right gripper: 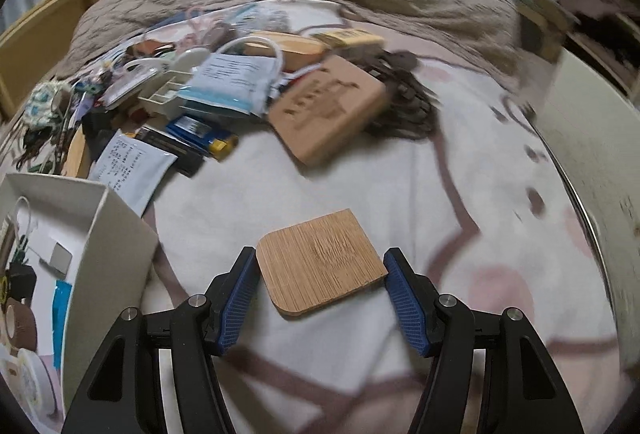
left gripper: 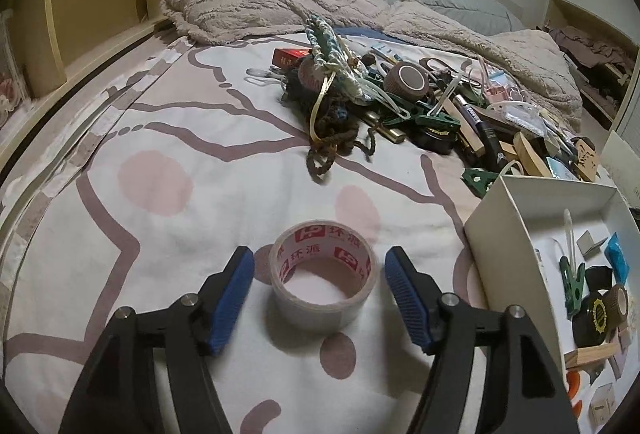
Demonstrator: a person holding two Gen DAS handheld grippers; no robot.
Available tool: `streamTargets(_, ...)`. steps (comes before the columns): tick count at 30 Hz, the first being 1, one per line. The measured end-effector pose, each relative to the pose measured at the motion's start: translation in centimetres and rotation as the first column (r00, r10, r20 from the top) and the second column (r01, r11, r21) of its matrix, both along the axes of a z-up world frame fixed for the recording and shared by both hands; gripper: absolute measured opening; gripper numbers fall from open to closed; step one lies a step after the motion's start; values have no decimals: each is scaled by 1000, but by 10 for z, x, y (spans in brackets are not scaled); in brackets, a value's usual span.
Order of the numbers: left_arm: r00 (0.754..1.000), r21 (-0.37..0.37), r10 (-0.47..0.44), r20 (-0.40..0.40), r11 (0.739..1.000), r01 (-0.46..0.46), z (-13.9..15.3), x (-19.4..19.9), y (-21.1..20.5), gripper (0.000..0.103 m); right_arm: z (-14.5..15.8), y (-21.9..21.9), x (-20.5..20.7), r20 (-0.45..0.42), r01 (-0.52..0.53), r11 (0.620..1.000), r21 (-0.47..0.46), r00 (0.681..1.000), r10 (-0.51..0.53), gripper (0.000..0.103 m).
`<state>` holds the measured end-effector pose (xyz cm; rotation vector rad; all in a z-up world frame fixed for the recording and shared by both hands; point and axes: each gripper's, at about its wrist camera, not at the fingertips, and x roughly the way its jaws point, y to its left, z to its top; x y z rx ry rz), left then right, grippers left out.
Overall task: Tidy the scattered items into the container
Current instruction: 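Lift the tape roll with the left tool while the right tool lifts the wooden tag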
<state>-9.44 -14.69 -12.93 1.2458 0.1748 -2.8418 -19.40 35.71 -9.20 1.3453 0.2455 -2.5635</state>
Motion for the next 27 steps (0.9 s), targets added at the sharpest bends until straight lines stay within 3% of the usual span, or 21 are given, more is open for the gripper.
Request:
streamTargets(8,1000,-9,-6,4,1000,6,-1,0,2,71,-3,7,23,-11,63,998,15,998,-63,67)
streamTargets(11,1000,-11,-7,4,1000,7,-1,0,3,72,-3,5,29,-26,59,998,25,998,-59,71)
streamTargets(20,1000,-15,-8,6,1000,9,-1,-1,4,73,-1,-4,44,-39,-24,1000,9,999,24,71)
streamTargets(27,1000,-15,-9,6,1000,9,-1,-1,4,74,7,6,28,-21,9,1000,-13,1000,-9,71)
